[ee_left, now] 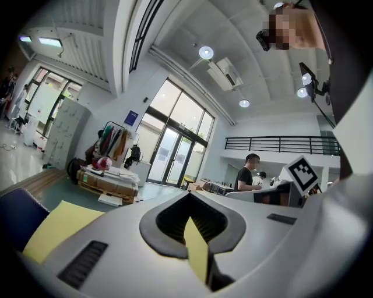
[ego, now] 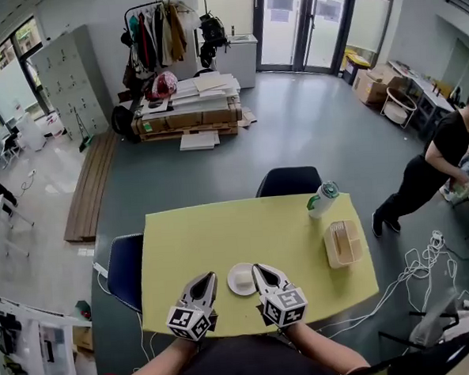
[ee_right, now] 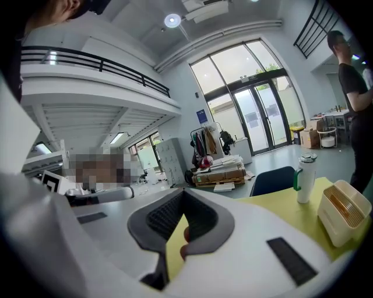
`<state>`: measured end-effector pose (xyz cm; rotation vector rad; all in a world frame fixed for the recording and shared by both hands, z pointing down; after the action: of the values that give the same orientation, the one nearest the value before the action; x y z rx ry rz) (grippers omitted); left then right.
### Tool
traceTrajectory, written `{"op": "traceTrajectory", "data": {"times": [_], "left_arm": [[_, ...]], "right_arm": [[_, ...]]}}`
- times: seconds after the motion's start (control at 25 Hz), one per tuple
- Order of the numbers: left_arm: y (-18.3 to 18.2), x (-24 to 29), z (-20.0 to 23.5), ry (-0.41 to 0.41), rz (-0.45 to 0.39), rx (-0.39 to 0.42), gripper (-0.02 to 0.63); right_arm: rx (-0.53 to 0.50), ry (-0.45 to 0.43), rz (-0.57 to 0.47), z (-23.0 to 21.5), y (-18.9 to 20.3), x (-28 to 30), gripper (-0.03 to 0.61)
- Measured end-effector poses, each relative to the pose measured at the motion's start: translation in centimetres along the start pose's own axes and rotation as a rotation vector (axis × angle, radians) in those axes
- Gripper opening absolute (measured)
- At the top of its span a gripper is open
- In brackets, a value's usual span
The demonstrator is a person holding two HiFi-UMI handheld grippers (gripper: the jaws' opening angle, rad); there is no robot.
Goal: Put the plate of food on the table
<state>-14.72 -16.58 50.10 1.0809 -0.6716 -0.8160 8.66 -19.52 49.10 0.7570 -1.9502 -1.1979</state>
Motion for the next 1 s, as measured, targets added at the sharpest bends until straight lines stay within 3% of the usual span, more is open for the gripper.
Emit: {"op": "traceTrajectory", "data": {"times": [0.28,1.0], "left_arm": [[-1.2,0.1,-0.5,0.005,-0.015,0.015,0.008],[-0.9,-0.8,-1.3,-0.022,0.01,-0.004,0.008]], "right_arm": [[0.034,0.031,-0.027,0.2,-1.2,-1.0,0.011],[-0.049,0.051,0.005,1.6,-0.8,-2.3,0.011]]}}
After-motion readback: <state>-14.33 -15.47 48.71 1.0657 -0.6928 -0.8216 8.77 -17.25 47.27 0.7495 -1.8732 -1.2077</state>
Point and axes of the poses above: the fingertips, and each gripper's own axes: x forward along the fingers, z to its left, y out of its underside, the point moved 10 cm from there along -x, backward along the fingers
